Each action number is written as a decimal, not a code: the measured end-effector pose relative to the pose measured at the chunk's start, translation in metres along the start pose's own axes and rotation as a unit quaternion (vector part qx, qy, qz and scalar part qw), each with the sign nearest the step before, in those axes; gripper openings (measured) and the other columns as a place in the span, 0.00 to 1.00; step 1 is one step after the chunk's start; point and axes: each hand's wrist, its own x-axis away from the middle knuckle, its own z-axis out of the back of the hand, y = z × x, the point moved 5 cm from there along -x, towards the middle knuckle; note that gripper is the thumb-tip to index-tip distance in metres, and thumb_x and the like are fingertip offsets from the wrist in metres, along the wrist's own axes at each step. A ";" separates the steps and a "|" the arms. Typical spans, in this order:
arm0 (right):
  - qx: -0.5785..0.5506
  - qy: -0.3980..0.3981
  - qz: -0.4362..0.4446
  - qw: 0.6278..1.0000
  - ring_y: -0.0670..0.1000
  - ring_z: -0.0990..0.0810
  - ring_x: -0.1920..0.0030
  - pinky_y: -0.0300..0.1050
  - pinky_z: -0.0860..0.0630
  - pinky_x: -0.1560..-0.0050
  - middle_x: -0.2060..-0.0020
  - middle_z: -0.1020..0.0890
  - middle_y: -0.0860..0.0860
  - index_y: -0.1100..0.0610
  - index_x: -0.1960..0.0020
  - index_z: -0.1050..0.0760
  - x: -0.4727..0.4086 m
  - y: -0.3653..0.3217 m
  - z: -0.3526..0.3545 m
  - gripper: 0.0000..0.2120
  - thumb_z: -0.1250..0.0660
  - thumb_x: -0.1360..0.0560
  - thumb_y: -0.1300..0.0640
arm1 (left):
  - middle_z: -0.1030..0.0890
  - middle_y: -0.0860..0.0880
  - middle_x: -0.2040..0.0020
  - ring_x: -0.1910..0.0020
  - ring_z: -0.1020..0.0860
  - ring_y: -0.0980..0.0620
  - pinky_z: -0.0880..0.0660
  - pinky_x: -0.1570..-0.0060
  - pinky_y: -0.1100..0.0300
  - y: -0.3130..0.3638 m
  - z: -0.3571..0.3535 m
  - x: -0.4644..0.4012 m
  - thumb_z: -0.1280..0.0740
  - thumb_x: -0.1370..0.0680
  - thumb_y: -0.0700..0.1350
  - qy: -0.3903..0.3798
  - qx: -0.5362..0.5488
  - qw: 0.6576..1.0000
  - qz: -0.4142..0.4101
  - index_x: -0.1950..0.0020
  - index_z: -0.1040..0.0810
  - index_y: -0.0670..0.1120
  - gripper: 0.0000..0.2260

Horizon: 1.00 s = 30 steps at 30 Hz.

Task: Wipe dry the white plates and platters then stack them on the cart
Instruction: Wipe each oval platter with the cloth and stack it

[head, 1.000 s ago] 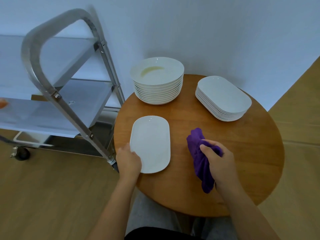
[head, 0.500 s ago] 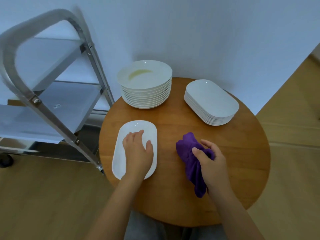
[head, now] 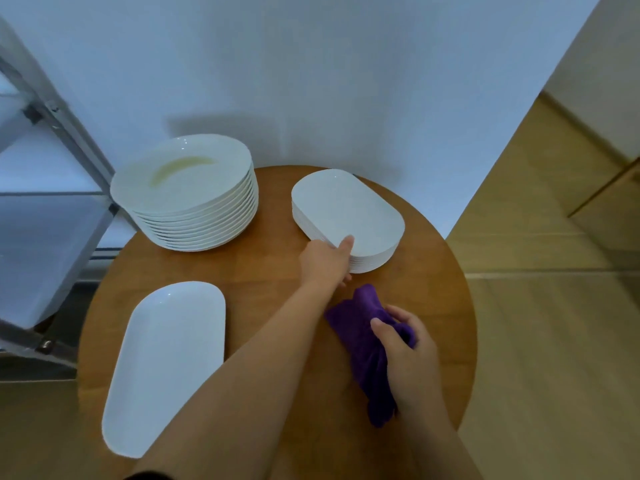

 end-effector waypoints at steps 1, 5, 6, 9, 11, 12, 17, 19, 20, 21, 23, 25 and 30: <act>-0.003 0.004 -0.002 1.000 0.51 0.19 0.53 0.51 0.21 0.51 0.53 0.19 0.49 0.46 0.52 0.24 -0.003 0.000 0.003 0.10 0.30 0.27 0.60 | 0.22 0.49 0.73 0.80 0.26 0.56 0.32 0.82 0.69 0.000 -0.001 -0.004 0.37 0.22 0.52 0.002 -0.007 1.000 -0.002 0.60 0.23 0.41 0.15; -0.030 0.016 -0.017 0.999 0.43 0.18 0.61 0.38 0.22 0.63 0.57 0.18 0.46 0.47 0.52 0.23 -0.008 0.001 0.012 0.08 0.31 0.26 0.59 | 0.23 0.48 0.73 0.77 0.26 0.52 0.31 0.76 0.67 0.003 0.000 -0.013 0.38 0.23 0.45 0.001 -0.052 0.999 -0.003 0.65 0.25 0.40 0.13; -0.027 0.017 -0.022 0.999 0.43 0.19 0.60 0.38 0.23 0.63 0.56 0.19 0.46 0.47 0.52 0.23 -0.008 0.002 0.013 0.08 0.31 0.26 0.59 | 0.23 0.47 0.73 0.74 0.25 0.50 0.29 0.72 0.65 0.004 0.001 -0.013 0.38 0.23 0.44 -0.001 -0.045 0.999 0.008 0.65 0.26 0.41 0.12; -0.025 0.019 -0.031 0.999 0.45 0.19 0.58 0.42 0.22 0.59 0.56 0.18 0.46 0.46 0.53 0.23 -0.005 0.004 0.015 0.07 0.31 0.26 0.58 | 0.23 0.48 0.78 0.72 0.24 0.48 0.27 0.68 0.60 0.009 0.009 -0.012 0.38 0.24 0.41 -0.001 0.005 1.000 0.029 0.64 0.28 0.42 0.09; -0.032 0.022 -0.037 0.999 0.46 0.19 0.56 0.43 0.22 0.59 0.54 0.19 0.46 0.45 0.52 0.23 -0.003 0.003 0.015 0.07 0.31 0.26 0.57 | 0.21 0.47 0.75 0.73 0.24 0.50 0.27 0.71 0.61 0.010 0.017 -0.007 0.39 0.23 0.42 0.000 0.044 0.999 0.015 0.59 0.26 0.41 0.07; -0.039 0.027 -0.043 0.998 0.47 0.19 0.55 0.42 0.23 0.60 0.54 0.19 0.46 0.45 0.51 0.23 -0.001 0.002 0.015 0.07 0.32 0.26 0.56 | 0.20 0.46 0.72 0.74 0.23 0.51 0.27 0.74 0.61 0.009 0.022 -0.003 0.39 0.23 0.41 -0.002 0.069 0.998 0.006 0.56 0.25 0.41 0.06; -0.106 0.056 -0.083 0.989 0.50 0.19 0.50 0.43 0.25 0.58 0.50 0.18 0.49 0.47 0.43 0.24 0.009 -0.007 0.014 0.12 0.35 0.25 0.45 | 0.20 0.46 0.66 0.76 0.23 0.56 0.25 0.75 0.63 -0.012 0.042 0.037 0.40 0.20 0.41 -0.039 0.142 0.989 -0.015 0.53 0.23 0.42 0.06; -0.119 0.047 -0.082 0.988 0.50 0.19 0.51 0.43 0.24 0.59 0.51 0.18 0.49 0.47 0.42 0.25 0.016 -0.015 0.014 0.21 0.33 0.31 0.39 | 0.20 0.47 0.65 0.76 0.22 0.57 0.25 0.74 0.64 -0.025 0.049 0.061 0.40 0.20 0.42 -0.049 0.124 0.991 -0.033 0.55 0.23 0.44 0.08; -0.125 0.037 -0.079 0.988 0.50 0.18 0.52 0.42 0.23 0.60 0.51 0.18 0.48 0.47 0.41 0.25 0.021 -0.019 0.013 0.25 0.32 0.35 0.38 | 0.20 0.48 0.64 0.75 0.22 0.57 0.25 0.74 0.65 -0.031 0.053 0.075 0.39 0.20 0.43 -0.054 0.126 0.990 -0.036 0.55 0.22 0.45 0.08; -0.133 0.026 -0.077 0.988 0.50 0.18 0.52 0.43 0.22 0.61 0.50 0.18 0.49 0.47 0.40 0.26 0.026 -0.021 0.013 0.28 0.30 0.38 0.39 | 0.20 0.48 0.65 0.75 0.21 0.57 0.25 0.74 0.65 -0.037 0.057 0.088 0.39 0.20 0.44 -0.056 0.134 0.989 -0.036 0.56 0.22 0.45 0.08; -0.149 0.001 -0.082 0.985 0.53 0.19 0.50 0.51 0.20 0.56 0.49 0.18 0.51 0.48 0.39 0.27 0.036 -0.022 0.013 0.27 0.27 0.38 0.47 | 0.20 0.50 0.67 0.74 0.21 0.56 0.25 0.74 0.66 -0.048 0.069 0.116 0.39 0.20 0.45 -0.056 0.144 0.987 -0.043 0.56 0.21 0.47 0.08; -0.159 -0.027 -0.091 0.983 0.57 0.19 0.49 0.58 0.20 0.51 0.50 0.17 0.54 0.51 0.42 0.24 0.051 -0.020 0.012 0.18 0.28 0.32 0.58 | 0.19 0.53 0.68 0.72 0.20 0.55 0.25 0.73 0.67 -0.057 0.080 0.144 0.38 0.20 0.47 -0.055 0.141 0.986 -0.063 0.57 0.21 0.49 0.09; -0.189 -0.101 -0.113 0.970 0.56 0.16 0.57 0.53 0.19 0.62 0.58 0.15 0.54 0.55 0.49 0.23 0.094 -0.016 0.009 0.12 0.36 0.28 0.67 | 0.16 0.59 0.60 0.59 0.17 0.55 0.20 0.61 0.57 -0.082 0.110 0.186 0.36 0.25 0.57 -0.073 0.236 0.969 -0.028 0.54 0.19 0.55 0.09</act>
